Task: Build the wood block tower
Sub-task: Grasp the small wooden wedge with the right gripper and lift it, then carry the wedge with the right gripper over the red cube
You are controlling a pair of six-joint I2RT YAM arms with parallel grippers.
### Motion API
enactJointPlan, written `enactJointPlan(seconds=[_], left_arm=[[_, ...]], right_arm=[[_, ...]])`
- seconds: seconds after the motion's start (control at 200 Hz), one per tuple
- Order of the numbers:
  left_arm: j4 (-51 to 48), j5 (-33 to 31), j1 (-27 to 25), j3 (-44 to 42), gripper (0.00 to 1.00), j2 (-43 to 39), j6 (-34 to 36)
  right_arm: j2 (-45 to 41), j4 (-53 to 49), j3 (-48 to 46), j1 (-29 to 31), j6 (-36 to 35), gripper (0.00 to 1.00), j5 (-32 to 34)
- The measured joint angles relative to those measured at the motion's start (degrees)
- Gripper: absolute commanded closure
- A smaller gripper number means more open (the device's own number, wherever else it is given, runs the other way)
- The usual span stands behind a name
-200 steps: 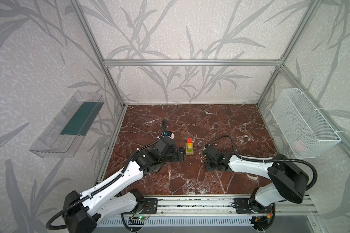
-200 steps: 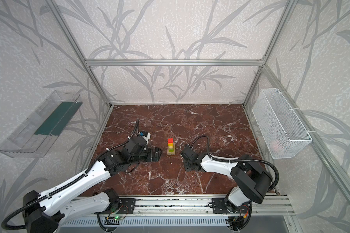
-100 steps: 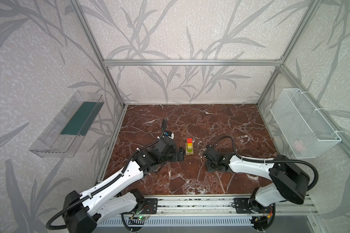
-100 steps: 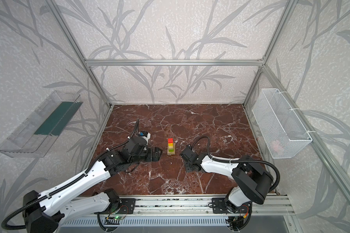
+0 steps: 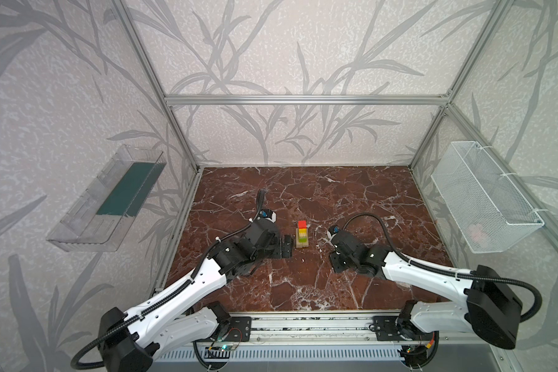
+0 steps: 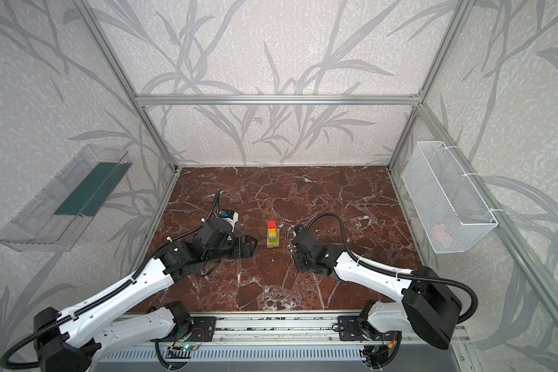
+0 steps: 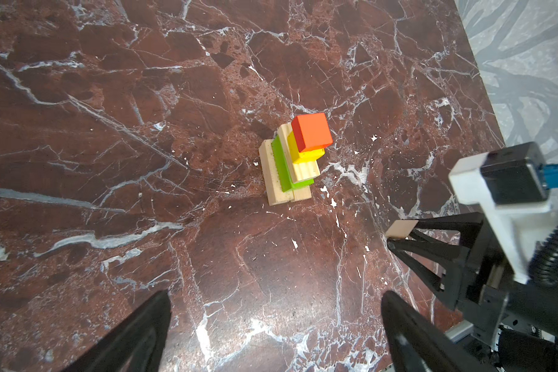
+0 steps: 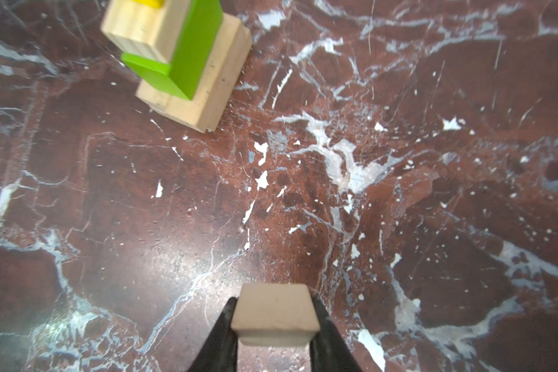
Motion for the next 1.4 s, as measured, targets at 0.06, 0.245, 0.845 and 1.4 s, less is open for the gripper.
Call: enactJointPlan(seconds=[0.06, 0.245, 0.845, 1.4], left_arm=[[-0.4, -0.3, 0.0, 0.0, 0.01, -1.2, 0.0], [-2.5, -1.0, 0.0, 0.0, 0.01, -5.0, 0.0], [-8.6, -4.1, 0.3, -2.6, 0.00, -13.8, 0.6], [-10.6, -5.4, 0.3, -3.0, 0.00, -15.5, 1.1]], right_arm=[[-1.2, -0.8, 1.4, -0.9, -2.6, 0.71, -1.4], [-1.4, -0.9, 8.0, -5.5, -10.1, 0.70, -8.4], [17.7, 2.6, 28.5, -8.9, -35.9, 0.75, -27.0], [30.9, -11.4, 43.9, -11.6, -54.1, 0.73, -34.0]])
